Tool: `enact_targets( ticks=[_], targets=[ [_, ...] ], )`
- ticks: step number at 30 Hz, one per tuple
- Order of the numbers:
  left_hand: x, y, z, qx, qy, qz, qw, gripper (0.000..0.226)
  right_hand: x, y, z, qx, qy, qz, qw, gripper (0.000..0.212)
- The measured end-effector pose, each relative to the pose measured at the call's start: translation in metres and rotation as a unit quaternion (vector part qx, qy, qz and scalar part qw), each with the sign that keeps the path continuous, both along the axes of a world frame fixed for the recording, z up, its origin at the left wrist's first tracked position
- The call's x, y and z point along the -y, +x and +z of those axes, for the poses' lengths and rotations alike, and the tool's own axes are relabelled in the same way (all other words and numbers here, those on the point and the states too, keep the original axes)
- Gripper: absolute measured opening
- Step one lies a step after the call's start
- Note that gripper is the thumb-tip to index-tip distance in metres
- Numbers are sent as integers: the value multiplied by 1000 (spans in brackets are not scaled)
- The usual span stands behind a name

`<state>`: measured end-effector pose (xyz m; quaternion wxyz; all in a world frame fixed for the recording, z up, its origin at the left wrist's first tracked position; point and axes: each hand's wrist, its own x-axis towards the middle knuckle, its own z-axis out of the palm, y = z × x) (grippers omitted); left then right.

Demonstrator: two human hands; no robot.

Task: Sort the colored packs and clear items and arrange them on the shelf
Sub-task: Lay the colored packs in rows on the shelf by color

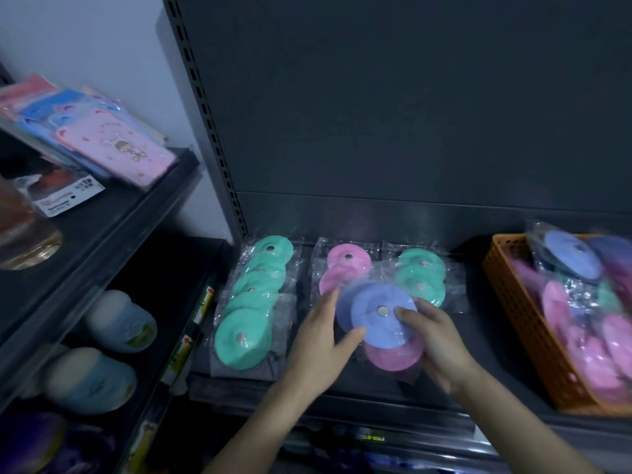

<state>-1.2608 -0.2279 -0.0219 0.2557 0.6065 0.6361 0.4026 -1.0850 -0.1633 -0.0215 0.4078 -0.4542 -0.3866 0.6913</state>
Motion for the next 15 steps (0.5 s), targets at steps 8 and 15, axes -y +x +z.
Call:
enact_targets(
  ticks=[8, 15],
  targets=[
    [-41, 22, 3, 233, -131, 82, 960, 45, -5, 27, 2, -22, -12, -12, 1000, 28],
    [-53, 18, -5, 383, -172, 126, 899, 6, -10, 51, -1, 31, -36, -70, 996, 21]
  ],
)
